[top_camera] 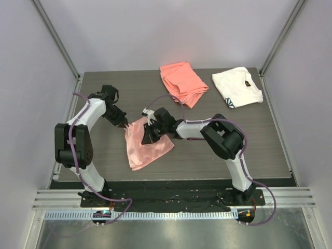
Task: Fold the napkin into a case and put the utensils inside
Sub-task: Fold the lower triangle-folded napkin at the center of the board.
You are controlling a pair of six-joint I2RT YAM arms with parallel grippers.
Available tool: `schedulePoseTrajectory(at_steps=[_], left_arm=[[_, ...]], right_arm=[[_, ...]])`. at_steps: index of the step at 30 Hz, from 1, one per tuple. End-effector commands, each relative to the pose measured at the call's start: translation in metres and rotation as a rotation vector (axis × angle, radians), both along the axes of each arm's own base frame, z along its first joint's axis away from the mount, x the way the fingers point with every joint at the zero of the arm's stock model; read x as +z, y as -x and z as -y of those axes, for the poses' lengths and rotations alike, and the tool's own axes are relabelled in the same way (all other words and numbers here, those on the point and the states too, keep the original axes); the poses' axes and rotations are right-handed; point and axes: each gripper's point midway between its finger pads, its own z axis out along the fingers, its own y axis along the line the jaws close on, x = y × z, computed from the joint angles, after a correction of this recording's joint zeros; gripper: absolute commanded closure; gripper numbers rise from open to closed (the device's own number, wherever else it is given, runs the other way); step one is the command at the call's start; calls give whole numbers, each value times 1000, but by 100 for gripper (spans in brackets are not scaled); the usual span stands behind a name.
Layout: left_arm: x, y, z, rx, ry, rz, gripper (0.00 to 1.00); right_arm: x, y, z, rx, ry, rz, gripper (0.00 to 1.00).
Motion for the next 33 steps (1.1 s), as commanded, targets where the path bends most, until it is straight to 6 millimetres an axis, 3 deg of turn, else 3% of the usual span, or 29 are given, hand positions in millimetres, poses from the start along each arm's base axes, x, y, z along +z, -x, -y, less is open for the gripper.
schedulePoseTrajectory(at_steps=[1, 2, 5, 6, 7, 8, 9, 10, 11, 12, 13, 14, 15, 18, 19, 22, 27, 33], left_arm=[[17, -12, 18, 132, 1, 74, 100], [17, -13, 21, 182, 14, 67, 100], [18, -15, 32, 237, 50, 68, 100], [18, -14, 31, 250, 42, 59, 100], [19, -9, 29, 261, 25, 32, 100], [19, -8, 27, 269, 12, 21, 100], [19, -5, 25, 288, 1, 3, 100], [18, 1, 21, 301, -23, -24, 100], [19, 4, 20, 307, -25, -32, 100], [19, 5, 20, 319, -23, -38, 100], [18, 5, 15, 329, -47, -31, 100], [18, 6, 16, 329, -41, -30, 100], [16, 7, 17, 325, -38, -34, 100], [14, 8, 17, 325, -38, -43, 100], [13, 9, 17, 328, -39, -48, 100], [13, 7, 17, 331, -38, -47, 100], [14, 7, 22, 331, -9, -55, 100], [12, 10, 23, 333, -2, -67, 100]], right_arm=[[4, -5, -4, 7, -12, 87, 99], [7, -8, -2, 11, -5, 119, 99], [28, -16, 8, -6, 29, 213, 81], [29, -16, 16, 0, 61, 247, 70], [49, -21, 21, -23, 66, 310, 63], [53, -19, 25, -16, 84, 337, 57], [50, -9, 32, 35, 130, 371, 51], [61, -4, 33, 42, 134, 404, 47], [57, 0, 40, 45, 176, 437, 37], [54, 20, 36, 103, 197, 459, 32], [58, 26, 36, 107, 206, 481, 24], [49, 36, 39, 125, 228, 480, 18], [45, 50, 34, 170, 233, 496, 17], [31, 67, 34, 199, 293, 525, 17], [29, 82, 28, 236, 300, 553, 16], [23, 97, 19, 257, 333, 566, 17], [4, 106, 15, 258, 392, 572, 19], [-16, 110, 13, 271, 446, 543, 33]])
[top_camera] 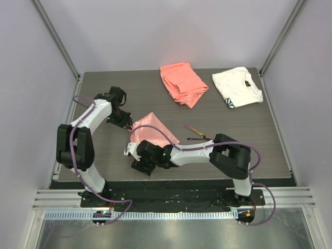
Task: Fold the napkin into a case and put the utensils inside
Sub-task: Fold the lower triangle-folded napkin at the center of the board.
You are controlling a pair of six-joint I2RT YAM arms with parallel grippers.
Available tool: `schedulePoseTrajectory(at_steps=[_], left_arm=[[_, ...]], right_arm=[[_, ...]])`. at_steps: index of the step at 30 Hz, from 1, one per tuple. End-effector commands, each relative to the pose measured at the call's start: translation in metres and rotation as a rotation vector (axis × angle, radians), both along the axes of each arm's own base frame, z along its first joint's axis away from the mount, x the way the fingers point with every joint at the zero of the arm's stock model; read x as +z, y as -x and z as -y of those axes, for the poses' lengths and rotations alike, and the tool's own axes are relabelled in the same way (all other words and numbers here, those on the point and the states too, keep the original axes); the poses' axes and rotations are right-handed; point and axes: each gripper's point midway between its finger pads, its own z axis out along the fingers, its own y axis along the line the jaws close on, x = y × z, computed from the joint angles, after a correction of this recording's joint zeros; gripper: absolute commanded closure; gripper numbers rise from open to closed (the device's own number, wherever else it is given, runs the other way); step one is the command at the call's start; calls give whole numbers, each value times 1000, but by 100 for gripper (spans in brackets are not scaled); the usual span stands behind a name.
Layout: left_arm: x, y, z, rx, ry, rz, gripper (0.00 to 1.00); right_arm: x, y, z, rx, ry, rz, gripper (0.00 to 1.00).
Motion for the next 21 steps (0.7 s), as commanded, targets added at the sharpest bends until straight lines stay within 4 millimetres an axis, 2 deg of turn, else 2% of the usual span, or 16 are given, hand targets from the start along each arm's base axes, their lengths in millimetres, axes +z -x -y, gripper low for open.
schedulePoseTrajectory(at_steps=[1, 3, 4, 7, 10, 12, 13, 15, 16, 17, 18, 19, 20, 21], left_arm=[[10, 0, -1, 21, 9, 17, 100], [9, 0, -2, 29, 8, 17, 100], [8, 1, -2, 31, 8, 14, 100], [8, 0, -2, 29, 3, 18, 100], [10, 0, -6, 21, -16, 30, 100], [10, -2, -12, 18, -51, 42, 100], [12, -3, -17, 20, -77, 53, 100], [15, -3, -21, 13, -111, 67, 100], [17, -5, -25, 12, -150, 81, 100], [20, -3, -26, 12, -170, 74, 100], [22, -3, -28, 30, -182, 73, 100], [23, -4, -27, 36, -191, 69, 100], [23, -4, -27, 44, -195, 64, 100], [23, -6, -27, 45, -201, 65, 100]], right_arm=[[-11, -5, -1, -32, 43, 16, 35], [-15, -4, -1, -32, 50, 4, 41], [-20, -1, -1, -27, 62, -12, 50], [-29, 5, 3, -40, 73, -50, 65], [-37, 16, 8, -21, 70, -99, 75], [-37, 20, 8, -12, 65, -117, 84], [-37, 23, 7, -6, 55, -127, 92], [-19, 32, -5, 39, -21, -162, 99], [-12, 35, -9, 47, -55, -179, 99], [8, 44, -16, 71, -127, -233, 99], [19, 47, -23, 86, -210, -261, 99], [28, 45, -23, 61, -256, -300, 99], [46, 46, -23, 75, -315, -318, 99], [46, 48, -18, 79, -346, -340, 99]])
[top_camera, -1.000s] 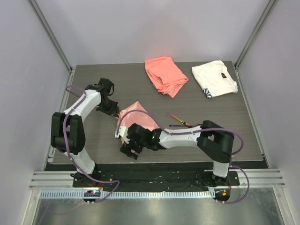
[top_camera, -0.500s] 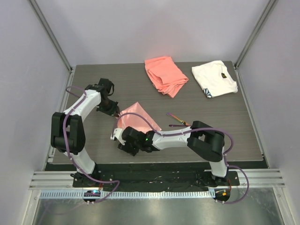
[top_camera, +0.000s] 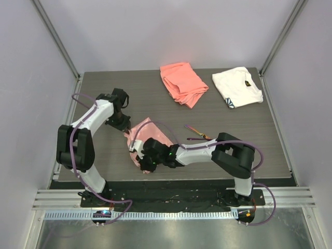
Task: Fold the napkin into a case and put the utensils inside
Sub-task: Fold the lower triangle-folded napkin at the center of the board.
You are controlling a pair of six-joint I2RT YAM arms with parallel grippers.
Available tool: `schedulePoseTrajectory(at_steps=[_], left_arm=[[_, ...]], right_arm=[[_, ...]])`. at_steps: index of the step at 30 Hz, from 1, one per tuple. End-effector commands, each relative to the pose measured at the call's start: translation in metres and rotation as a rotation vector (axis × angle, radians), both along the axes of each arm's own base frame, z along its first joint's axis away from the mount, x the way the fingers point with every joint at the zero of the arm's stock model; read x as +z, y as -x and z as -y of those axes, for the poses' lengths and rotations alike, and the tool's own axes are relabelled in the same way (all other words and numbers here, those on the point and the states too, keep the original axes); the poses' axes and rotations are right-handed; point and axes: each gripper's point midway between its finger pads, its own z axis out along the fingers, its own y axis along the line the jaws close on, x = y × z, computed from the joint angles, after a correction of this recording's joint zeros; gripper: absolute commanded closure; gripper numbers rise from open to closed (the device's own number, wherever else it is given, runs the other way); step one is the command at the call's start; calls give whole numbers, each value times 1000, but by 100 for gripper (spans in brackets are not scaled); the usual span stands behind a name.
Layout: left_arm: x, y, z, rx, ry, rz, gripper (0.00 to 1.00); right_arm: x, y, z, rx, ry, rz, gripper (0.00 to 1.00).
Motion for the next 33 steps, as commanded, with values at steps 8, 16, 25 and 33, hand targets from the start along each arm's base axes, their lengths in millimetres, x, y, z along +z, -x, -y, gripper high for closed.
schedulePoseTrajectory(at_steps=[8, 16, 25, 33], left_arm=[[19, -35, -3, 84, -224, 28, 100], [-2, -43, 11, 134, -283, 17, 100], [-20, -48, 20, 99, -322, -1, 100], [-34, -45, 31, 25, -362, -40, 100]], right_arm=[[82, 24, 29, 114, -498, -514, 99], [84, 8, 64, 47, -667, -702, 98], [50, -8, 84, -71, -609, -712, 68], [22, -46, 122, -286, -253, -356, 39]])
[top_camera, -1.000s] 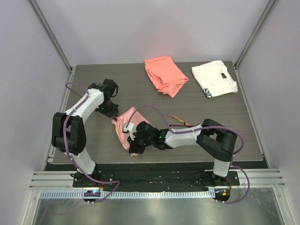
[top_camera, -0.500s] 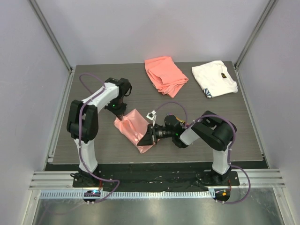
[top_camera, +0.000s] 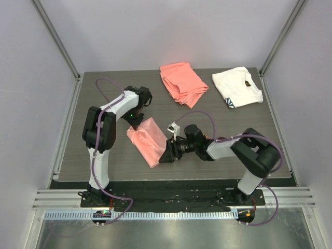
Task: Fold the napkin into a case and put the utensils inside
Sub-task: Fold the lower triangle-folded napkin at the center of the board.
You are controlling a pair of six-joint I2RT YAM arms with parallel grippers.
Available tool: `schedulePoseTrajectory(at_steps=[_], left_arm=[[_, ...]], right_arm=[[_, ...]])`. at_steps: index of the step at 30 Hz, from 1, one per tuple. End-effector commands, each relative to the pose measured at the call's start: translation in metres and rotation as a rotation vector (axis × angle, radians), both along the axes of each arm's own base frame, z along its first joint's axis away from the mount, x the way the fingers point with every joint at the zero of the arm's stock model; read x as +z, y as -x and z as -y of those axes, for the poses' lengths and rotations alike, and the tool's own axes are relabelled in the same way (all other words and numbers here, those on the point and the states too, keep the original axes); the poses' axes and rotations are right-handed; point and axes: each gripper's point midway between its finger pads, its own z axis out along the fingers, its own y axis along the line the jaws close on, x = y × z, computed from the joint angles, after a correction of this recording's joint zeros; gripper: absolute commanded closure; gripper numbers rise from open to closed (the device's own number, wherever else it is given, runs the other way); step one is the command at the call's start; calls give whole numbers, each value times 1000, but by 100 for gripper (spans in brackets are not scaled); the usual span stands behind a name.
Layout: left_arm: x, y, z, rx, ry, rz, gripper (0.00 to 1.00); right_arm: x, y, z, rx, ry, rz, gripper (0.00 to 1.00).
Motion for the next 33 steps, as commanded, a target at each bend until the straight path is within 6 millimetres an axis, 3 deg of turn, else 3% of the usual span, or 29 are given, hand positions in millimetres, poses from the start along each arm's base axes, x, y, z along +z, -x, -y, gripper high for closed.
schedulePoseTrajectory(at_steps=[1, 4, 5, 7, 9, 10, 11, 13, 14, 16, 18, 20, 22, 24, 26, 29, 32, 33], left_arm=[[2, -8, 0, -20, -46, 36, 100], [0, -13, 5, -48, -24, 56, 100], [1, -16, 7, -66, -16, 66, 100], [3, -26, 13, -111, -3, 106, 100], [7, -28, 17, -170, 9, 124, 100], [9, -35, 22, -184, 30, 156, 100], [4, -31, 21, -191, 34, 147, 100], [5, -32, 25, -199, 57, 161, 100], [4, -33, 27, -201, 65, 165, 100], [3, -35, 25, -214, 58, 155, 99], [7, -36, 19, -211, 67, 134, 91], [8, -42, 21, -224, 131, 139, 91], [11, -44, 16, -229, 144, 142, 85], [9, -47, 28, -270, 221, 156, 74], [9, -46, 33, -318, 267, 150, 57], [14, -49, 43, -389, 324, 175, 41], [14, -50, 47, -431, 368, 211, 33], [25, -51, 56, -461, 424, 254, 32]], right_arm=[[-3, -26, 26, -56, 234, 238, 33], [3, -41, 27, -55, 289, 320, 30], [11, -50, 20, -54, 282, 348, 30], [4, -62, 14, -60, 311, 355, 30], [14, -76, 0, -80, 272, 379, 30], [2, -83, -2, -86, 292, 372, 32], [10, -94, -10, -106, 280, 399, 34], [3, -101, -16, -94, 294, 393, 44], [13, -108, -24, -96, 276, 411, 45], [20, -112, -29, -90, 250, 437, 43], [17, -117, -31, -80, 263, 466, 42], [10, -121, -26, -49, 321, 504, 41], [11, -121, -25, -24, 320, 508, 42], [20, -118, -31, 11, 286, 520, 45], [26, -116, -35, 51, 266, 543, 50], [20, -117, -38, 93, 275, 555, 58], [21, -121, -44, 114, 266, 557, 68], [24, -122, -46, 121, 261, 559, 77]])
